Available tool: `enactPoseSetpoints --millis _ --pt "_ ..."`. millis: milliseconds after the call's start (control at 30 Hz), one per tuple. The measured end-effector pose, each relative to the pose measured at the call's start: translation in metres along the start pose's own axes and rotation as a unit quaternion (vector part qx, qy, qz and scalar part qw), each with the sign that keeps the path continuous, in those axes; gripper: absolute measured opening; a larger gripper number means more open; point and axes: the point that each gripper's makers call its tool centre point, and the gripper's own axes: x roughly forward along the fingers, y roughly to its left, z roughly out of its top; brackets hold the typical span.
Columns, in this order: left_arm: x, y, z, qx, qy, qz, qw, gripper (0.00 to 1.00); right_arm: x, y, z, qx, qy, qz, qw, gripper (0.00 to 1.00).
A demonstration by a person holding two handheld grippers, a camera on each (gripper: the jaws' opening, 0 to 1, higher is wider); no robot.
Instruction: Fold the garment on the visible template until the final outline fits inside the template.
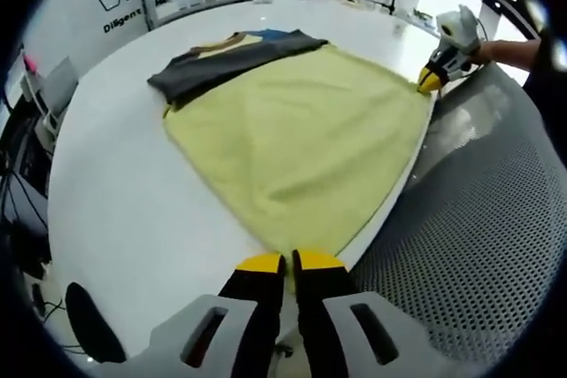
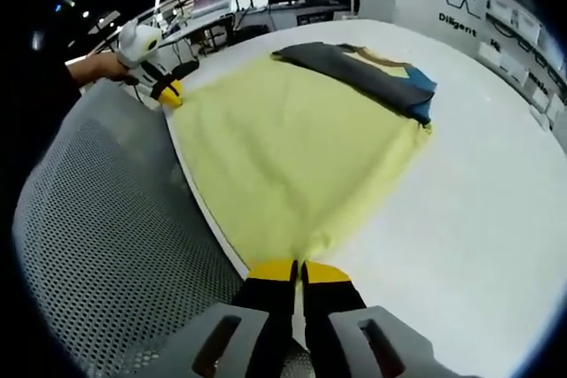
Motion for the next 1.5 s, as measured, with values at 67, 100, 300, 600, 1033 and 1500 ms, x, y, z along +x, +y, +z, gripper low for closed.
enactPoseSetpoints --millis 67,100,300,600,1033,1500 --pt "-0.002 -0.001 0.002 0.001 -0.006 -0.001 1.0 0.08 -0.002 -0.001 0.0 0.005 -0.004 -0.003 1.0 0.0" --pt "-0.003 -0.002 0.002 -0.001 -0.008 -0.001 1.0 0.08 -0.004 0.0 0.001 0.01 -0.009 -0.004 0.9999 0.0" --pt "-0.012 -0.004 0.008 -0.011 -0.023 -0.002 0.9997 0.08 -0.013 -0.001 0.005 0.022 -0.023 -0.01 0.9994 0.0" --pt "-0.03 -0.006 0.025 -0.008 -0.054 0.01 0.9985 0.07 -0.035 0.002 0.02 0.028 -0.054 -0.021 0.9979 0.0" --pt "-0.06 -0.009 0.039 -0.015 -0.094 0.033 0.9949 0.07 -0.076 0.008 0.042 0.03 -0.117 -0.05 0.9914 0.0" --pt "-0.089 -0.014 0.055 -0.002 -0.112 0.038 0.993 0.07 -0.102 0.016 0.056 0.033 -0.144 -0.065 0.9868 0.0"
